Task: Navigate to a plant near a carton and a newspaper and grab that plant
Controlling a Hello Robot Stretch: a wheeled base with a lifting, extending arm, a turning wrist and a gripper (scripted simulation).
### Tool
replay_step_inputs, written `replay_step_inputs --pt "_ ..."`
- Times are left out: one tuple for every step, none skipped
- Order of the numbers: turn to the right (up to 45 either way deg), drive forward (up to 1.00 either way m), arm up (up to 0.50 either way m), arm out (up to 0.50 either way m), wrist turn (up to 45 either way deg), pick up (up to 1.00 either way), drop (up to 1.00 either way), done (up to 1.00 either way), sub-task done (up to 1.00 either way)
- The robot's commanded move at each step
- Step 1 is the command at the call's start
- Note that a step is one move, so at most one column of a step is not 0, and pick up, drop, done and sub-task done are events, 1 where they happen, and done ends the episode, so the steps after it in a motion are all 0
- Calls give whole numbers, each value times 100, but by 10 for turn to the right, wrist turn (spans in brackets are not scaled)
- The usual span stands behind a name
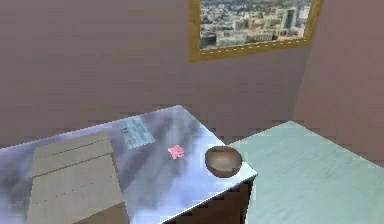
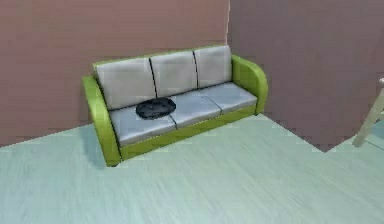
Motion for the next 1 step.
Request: replay_step_inputs --pt "0 25 0 0 0 0 0 0 0"
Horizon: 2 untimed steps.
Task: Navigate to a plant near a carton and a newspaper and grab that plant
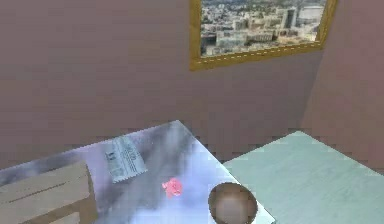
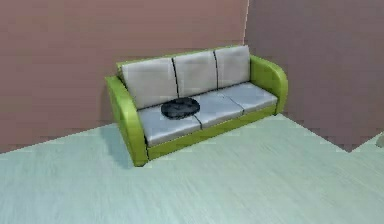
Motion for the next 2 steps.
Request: replay_step_inputs --pt "-450 0 0 0 0 0 0 0 0" --pt "-450 0 0 0 0 0 0 0 0"
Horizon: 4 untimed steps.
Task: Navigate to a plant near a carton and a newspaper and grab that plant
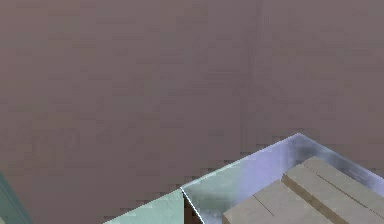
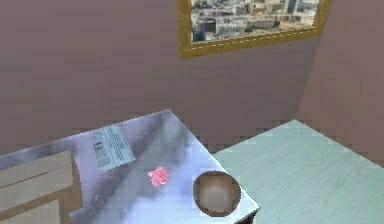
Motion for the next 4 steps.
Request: replay_step_inputs --pt "0 0 50 0 0 0 0 0 0" --pt "0 0 30 0 0 0 0 0 0" --pt "0 0 0 34 0 0 0 0 0" --pt "0 0 0 0 450 0 0 0 0"
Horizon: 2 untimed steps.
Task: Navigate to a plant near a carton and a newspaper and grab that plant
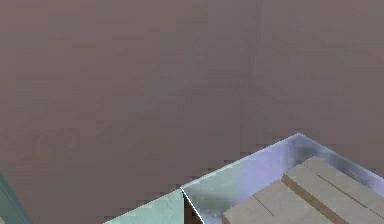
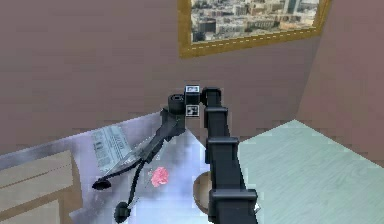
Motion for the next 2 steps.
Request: replay_step_inputs --pt "0 0 0 0 450 0 0 0 0" --pt "0 0 0 0 450 0 0 0 0"
